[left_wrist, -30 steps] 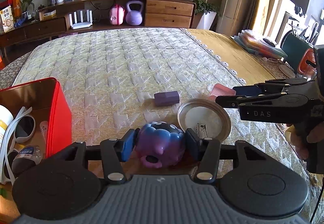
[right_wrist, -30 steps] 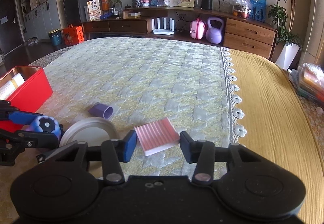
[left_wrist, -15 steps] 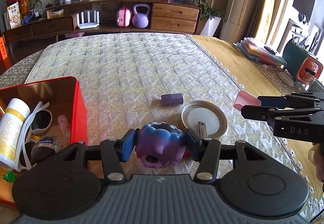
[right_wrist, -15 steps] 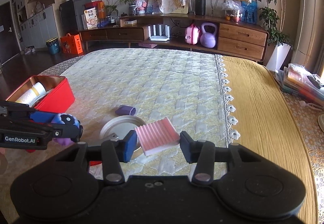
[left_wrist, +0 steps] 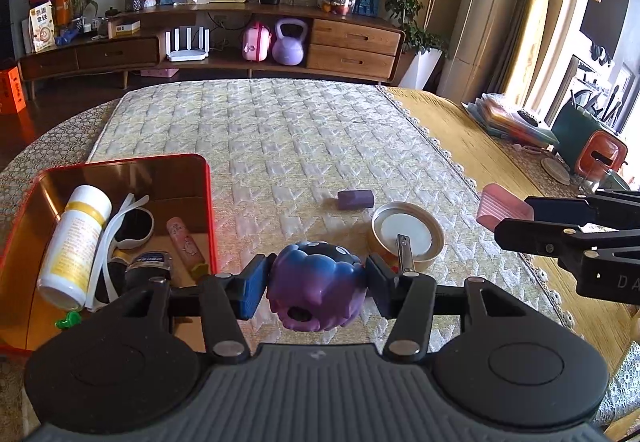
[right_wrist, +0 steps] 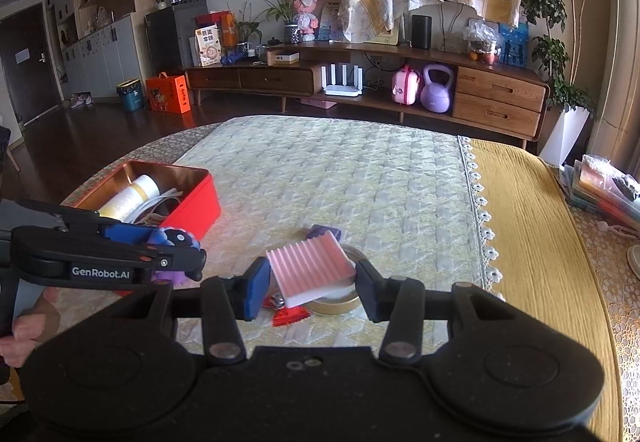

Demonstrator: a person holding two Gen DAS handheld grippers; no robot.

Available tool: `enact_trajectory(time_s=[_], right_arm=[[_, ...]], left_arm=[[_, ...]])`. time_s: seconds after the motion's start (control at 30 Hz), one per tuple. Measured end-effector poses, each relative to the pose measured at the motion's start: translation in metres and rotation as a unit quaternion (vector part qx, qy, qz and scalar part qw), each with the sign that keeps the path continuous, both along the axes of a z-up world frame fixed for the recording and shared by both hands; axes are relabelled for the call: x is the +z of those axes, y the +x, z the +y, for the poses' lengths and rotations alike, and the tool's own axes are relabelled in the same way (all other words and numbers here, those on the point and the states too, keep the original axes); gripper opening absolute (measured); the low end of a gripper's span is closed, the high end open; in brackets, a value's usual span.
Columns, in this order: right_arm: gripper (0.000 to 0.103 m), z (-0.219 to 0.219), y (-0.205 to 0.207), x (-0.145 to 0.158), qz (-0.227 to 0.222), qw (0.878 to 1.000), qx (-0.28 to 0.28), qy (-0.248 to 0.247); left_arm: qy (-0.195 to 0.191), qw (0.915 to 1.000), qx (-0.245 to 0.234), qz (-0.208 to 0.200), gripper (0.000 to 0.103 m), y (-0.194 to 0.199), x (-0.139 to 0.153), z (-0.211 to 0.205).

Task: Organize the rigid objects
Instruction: 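Carry the octopus toy with the left tool while the right tool carries the pink pad to the tin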

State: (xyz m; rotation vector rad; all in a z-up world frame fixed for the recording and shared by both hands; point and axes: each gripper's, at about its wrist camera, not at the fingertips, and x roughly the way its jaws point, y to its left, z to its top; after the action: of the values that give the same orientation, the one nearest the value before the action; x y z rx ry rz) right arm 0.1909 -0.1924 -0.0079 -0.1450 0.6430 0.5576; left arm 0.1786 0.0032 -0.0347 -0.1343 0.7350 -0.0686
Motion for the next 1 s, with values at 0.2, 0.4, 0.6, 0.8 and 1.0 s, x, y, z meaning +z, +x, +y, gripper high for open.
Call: enact_trajectory(time_s=[0.2, 0.4, 0.6, 0.8, 1.0], right_arm=[[0.046, 0.027, -0.017, 0.012, -0.006, 1.000, 0.026, 0.001], [0.046, 0.058, -0.031, 0.019, -0.017, 0.998, 0.058, -0.005], [0.046, 0.085, -0.036, 0.018, -0.015, 0.997, 0.075, -0.011], [0.046, 0.112, -0.032, 0.013, -0.008, 0.996, 0.086, -0.014], [0.046, 0.135, -0.016, 0.008, 0.004, 0.996, 0.087, -0.012]], left_arm=[[-0.003, 0.9999, 0.007, -0.010, 0.053, -0.017, 0.010, 0.018], [-0.005, 0.9996, 0.024, -0.014, 0.053, -0.031, 0.014, 0.043], [-0.006, 0.9987, 0.048, -0.016, 0.053, -0.040, 0.014, 0.072], [-0.007, 0.9976, 0.068, -0.011, 0.053, -0.046, 0.009, 0.097], [-0.005, 0.9972, 0.074, -0.010, 0.053, -0.048, 0.000, 0.111]])
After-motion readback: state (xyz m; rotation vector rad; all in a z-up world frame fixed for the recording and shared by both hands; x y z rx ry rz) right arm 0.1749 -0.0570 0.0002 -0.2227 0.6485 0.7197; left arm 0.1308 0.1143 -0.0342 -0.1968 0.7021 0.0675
